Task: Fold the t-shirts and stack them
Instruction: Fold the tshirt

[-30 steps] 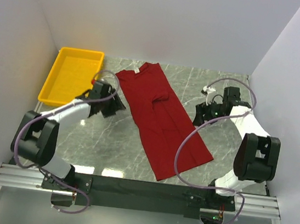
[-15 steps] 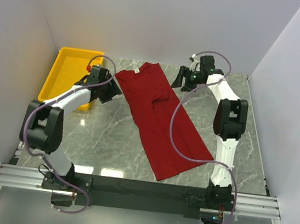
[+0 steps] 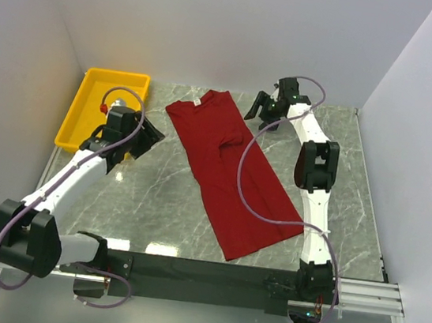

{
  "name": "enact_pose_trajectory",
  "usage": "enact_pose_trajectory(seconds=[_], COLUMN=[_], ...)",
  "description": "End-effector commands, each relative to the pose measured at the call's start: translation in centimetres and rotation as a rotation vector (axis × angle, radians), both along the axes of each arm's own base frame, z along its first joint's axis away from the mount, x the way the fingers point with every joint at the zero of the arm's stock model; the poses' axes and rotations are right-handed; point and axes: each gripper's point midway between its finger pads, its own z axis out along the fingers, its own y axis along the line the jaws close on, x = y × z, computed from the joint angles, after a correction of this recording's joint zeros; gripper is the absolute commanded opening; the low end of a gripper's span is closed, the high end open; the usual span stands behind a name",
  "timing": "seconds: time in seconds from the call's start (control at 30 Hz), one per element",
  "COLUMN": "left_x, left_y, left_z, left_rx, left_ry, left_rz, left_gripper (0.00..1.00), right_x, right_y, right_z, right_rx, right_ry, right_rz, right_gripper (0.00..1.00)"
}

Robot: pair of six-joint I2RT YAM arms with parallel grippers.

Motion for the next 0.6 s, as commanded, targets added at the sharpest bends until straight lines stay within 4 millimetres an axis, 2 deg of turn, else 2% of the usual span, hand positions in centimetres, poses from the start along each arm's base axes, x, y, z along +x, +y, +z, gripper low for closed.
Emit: enact_pose_trajectory(seconds=[0.0, 0.17, 0.37, 0.47, 0.5, 0.57], left_x=[-0.6, -1.3, -2.1, -2.4, -2.6, -2.8], left_y=[0.4, 0.5, 0.5, 0.5, 0.5, 0.6], left_z=[1.0, 0.6, 0.4, 0.3, 0.1, 0.4], left_rx=[-0.033, -0.041, -0.07, -0.077, -0.081, -0.087], left_ry=[-0.02, -0.003, -0.004, -0.006, 0.0, -0.008], left_rz=[0.05, 0.06, 0.068, 0.072, 0.074, 0.076], left_gripper=[0.66, 0.66, 0.66, 0.66, 0.66, 0.66], right_x=[-0.2, -1.5, -3.2, -3.6, -3.6, -3.5], right_y=[0.8, 1.9, 4.0, 4.7, 4.7, 4.5], right_z=[-0.2, -2.1, -2.8, -3.3, -3.2, -3.4], right_rx=[0.013, 0.032, 0.046, 0.054, 0.054, 0.042], right_ry=[0.03, 0.093, 0.126, 0.146, 0.147, 0.151], right_rz=[-0.002, 0.032, 0.089, 0.095, 0.092, 0.077], right_gripper=[0.81, 0.8, 0.75, 0.67, 0.62, 0.58])
